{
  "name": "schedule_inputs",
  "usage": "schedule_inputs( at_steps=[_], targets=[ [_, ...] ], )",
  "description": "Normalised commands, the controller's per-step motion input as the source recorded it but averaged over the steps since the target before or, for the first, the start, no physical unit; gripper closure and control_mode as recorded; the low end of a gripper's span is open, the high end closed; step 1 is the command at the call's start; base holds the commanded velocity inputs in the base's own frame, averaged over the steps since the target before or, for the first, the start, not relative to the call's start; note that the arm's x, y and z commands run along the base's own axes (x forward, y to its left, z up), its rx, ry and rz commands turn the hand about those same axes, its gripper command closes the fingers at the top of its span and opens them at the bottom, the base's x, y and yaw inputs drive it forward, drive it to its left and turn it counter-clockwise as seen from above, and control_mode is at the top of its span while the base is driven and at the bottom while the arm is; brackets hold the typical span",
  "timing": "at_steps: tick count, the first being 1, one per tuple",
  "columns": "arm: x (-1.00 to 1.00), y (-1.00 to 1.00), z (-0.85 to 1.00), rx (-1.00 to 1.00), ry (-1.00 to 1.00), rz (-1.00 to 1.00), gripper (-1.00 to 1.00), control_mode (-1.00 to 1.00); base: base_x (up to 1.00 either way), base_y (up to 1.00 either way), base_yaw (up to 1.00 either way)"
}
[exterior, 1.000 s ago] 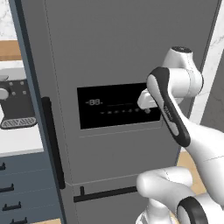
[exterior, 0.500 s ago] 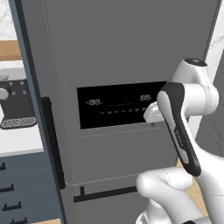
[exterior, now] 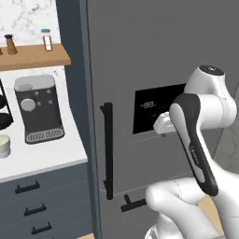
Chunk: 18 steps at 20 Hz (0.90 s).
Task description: Grab a lemon wedge from the fridge and one ice cube from the ice bowl, and put them in the glass of lemonade.
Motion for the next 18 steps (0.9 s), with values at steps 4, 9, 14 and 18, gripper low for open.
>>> schedule_inputs(
  at_steps=[4, 9, 14, 18],
  targets=[
    [0.00, 0.00, 0.00, 0.00, 0.00, 0.00, -1.00, 1.00, -0.22, 0.62, -0.52],
    [0.00, 0.00, 0.00, 0.00, 0.00, 0.00, -1.00, 1.00, -0.11, 0.59, -0.33],
    [0.00, 0.00, 0.00, 0.00, 0.00, 0.00, -1.00, 1.00, -0.23, 0.36, -0.08],
    [0.00, 0.00, 0.00, 0.00, 0.00, 0.00, -1.00, 1.00, -0.49, 0.08, 0.02]
  ],
)
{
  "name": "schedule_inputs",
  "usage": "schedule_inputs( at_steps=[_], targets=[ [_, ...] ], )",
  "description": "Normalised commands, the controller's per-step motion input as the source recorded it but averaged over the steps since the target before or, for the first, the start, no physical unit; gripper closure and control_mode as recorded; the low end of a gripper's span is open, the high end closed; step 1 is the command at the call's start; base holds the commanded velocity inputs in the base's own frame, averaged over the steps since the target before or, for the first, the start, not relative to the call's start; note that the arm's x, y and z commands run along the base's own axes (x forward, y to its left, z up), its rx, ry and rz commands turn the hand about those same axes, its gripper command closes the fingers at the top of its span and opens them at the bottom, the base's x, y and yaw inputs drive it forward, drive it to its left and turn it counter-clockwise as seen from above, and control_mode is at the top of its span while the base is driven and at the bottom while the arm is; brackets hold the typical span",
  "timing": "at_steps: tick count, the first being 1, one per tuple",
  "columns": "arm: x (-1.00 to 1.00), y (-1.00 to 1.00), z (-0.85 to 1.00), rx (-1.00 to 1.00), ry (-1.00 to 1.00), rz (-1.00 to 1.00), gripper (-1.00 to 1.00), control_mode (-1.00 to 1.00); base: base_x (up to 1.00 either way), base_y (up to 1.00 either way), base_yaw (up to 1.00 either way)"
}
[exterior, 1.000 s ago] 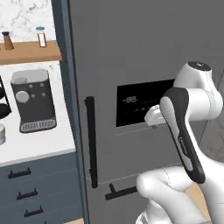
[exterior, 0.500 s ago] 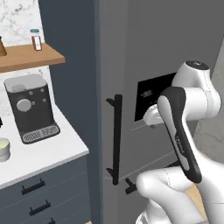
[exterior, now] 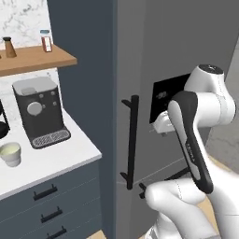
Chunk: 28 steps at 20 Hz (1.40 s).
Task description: Grab a lemon wedge from the fridge and one ice cube from the ice bowl, and put them in the glass of lemonade.
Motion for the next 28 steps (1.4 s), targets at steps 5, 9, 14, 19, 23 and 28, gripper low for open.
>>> schedule_inputs(
  at_steps=[5, 9, 14, 19, 23, 28],
  targets=[
    [0.00, 0.00, 0.00, 0.00, 0.00, 0.00, -1.00, 1.00, -0.50, 0.12, 0.01],
    [0.00, 0.00, 0.00, 0.00, 0.00, 0.00, -1.00, 1.00, -0.33, 0.30, 0.00],
    [0.00, 0.00, 0.00, 0.00, 0.00, 0.00, -1.00, 1.00, -0.01, 0.51, 0.00],
    [0.00, 0.00, 0.00, 0.00, 0.00, 0.00, -1.00, 1.00, -0.21, 0.18, 0.00],
    [0.00, 0.00, 0.00, 0.00, 0.00, 0.00, -1.00, 1.00, -0.20, 0.00, 0.00],
    [0.00, 0.00, 0.00, 0.00, 0.00, 0.00, -1.00, 1.00, -0.35, 0.00, 0.00]
  ],
)
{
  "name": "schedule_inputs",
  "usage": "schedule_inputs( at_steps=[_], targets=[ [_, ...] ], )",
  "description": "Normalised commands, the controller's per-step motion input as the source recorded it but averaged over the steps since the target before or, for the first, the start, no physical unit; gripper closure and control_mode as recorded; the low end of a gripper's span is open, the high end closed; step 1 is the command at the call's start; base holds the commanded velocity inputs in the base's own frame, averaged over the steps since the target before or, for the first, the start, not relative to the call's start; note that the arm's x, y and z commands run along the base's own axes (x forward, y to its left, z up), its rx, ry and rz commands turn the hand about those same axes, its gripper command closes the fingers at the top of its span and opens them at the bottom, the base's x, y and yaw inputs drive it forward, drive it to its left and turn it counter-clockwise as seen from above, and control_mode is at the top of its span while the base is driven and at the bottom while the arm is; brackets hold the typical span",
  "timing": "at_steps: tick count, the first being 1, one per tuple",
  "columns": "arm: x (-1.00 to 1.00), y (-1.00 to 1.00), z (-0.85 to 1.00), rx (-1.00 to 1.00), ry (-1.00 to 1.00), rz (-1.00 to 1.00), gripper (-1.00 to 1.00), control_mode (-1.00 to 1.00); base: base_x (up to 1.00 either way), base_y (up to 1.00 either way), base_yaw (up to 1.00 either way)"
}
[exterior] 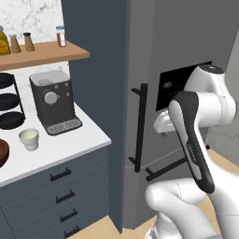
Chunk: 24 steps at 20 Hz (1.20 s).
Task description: Grab a lemon wedge from the fridge and one ice cube from the ice bowl, and put them in the glass of lemonade.
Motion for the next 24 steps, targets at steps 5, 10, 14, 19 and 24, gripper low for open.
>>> schedule_inputs(
  at_steps=[5, 10, 14, 19, 24],
  targets=[
    [0.00, 0.00, 0.00, 0.00, 0.00, 0.00, -1.00, 1.00, -0.24, 0.00, 0.00],
    [0.00, 0.00, 0.00, 0.00, 0.00, 0.00, -1.00, 1.00, -0.02, 0.00, 0.00],
    [-0.02, 0.07, 0.34, -0.01, -0.14, 0.01, -1.00, -1.00, -0.04, 0.01, 0.00],
    [-0.16, 0.00, 0.99, -0.10, -0.32, 0.02, -1.00, -1.00, 0.00, 0.00, 0.00],
    [0.01, 0.00, 0.99, -0.17, -0.26, 0.00, -1.00, -1.00, 0.00, 0.00, 0.00]
  ],
)
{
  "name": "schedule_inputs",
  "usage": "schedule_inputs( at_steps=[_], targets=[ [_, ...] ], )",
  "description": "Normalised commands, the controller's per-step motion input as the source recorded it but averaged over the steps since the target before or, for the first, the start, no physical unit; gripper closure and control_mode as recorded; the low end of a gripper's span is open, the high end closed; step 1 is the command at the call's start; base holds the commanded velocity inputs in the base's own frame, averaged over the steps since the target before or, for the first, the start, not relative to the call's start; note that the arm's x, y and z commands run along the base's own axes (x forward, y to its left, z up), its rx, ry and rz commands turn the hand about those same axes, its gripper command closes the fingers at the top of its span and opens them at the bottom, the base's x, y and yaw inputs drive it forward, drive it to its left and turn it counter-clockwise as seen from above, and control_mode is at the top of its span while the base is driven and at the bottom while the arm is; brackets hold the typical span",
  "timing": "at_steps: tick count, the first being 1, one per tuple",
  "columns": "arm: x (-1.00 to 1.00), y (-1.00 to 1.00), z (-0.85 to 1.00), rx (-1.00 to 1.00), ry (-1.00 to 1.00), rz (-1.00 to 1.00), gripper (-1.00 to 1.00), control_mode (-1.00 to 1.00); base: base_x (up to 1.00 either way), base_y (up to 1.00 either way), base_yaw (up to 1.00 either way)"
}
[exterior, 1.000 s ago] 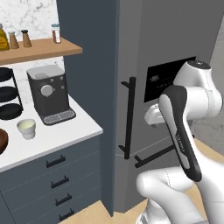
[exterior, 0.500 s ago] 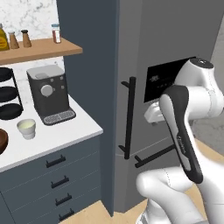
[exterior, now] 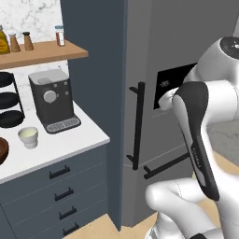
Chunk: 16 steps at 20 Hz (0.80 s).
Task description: Grab a lemon wedge from the fridge and one ice cube from the ice bowl, and put them in the glass of lemonade.
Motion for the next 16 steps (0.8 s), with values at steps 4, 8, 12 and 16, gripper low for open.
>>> schedule_inputs(
  at_steps=[4, 8, 12, 16],
  targets=[
    [0.47, -0.06, 0.12, -0.03, -0.11, 0.08, -1.00, -1.00, 0.00, 0.00, 0.00],
    [0.80, -0.09, -0.54, 0.00, -0.12, 0.03, -1.00, -1.00, 0.00, 0.00, 0.00],
    [0.81, -0.45, -0.51, 0.15, -0.04, 0.10, -1.00, -1.00, 0.00, 0.00, 0.00],
    [0.48, -0.36, -0.69, 0.29, 0.00, 0.14, -1.00, -1.00, 0.00, 0.00, 0.00]
  ],
)
